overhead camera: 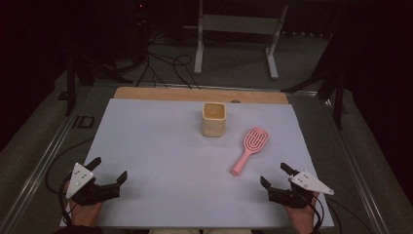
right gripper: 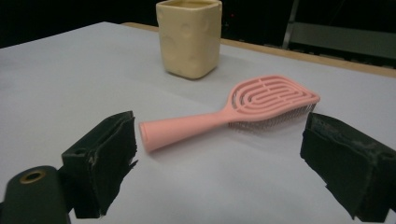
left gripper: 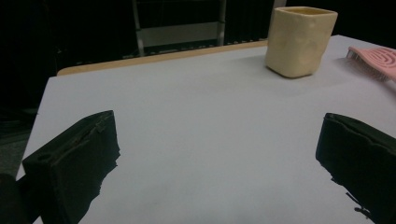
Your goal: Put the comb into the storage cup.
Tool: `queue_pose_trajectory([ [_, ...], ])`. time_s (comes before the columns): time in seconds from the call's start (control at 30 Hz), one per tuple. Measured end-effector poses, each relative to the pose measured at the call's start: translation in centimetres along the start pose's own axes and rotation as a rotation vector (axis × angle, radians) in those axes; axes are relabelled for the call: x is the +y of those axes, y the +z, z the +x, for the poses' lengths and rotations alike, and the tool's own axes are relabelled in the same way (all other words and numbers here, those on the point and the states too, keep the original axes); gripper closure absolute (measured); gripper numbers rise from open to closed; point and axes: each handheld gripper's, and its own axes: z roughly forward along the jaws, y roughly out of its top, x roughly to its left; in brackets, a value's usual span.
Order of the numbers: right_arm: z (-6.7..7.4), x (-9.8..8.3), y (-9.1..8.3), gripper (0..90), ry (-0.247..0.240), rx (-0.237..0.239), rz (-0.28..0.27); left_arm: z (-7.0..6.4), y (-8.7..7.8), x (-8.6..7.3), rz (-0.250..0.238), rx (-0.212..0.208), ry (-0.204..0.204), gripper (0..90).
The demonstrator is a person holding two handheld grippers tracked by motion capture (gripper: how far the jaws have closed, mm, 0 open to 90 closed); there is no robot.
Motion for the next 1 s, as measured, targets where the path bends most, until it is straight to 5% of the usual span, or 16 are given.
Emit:
queue_pose_trajectory([
  [0.43, 0.2, 0.0, 0.2, 10.3, 0.011, -0.004, 0.018, 0.0, 0.3, -0.1, 0.018, 0.002, -0.025, 0.2],
  [1.0, 1.0, 1.5, 0.4, 10.4, 0.028, -0.002, 0.028, -0.3, 0.8, -0.3, 0.044, 0.032, -0.008, 0.2],
])
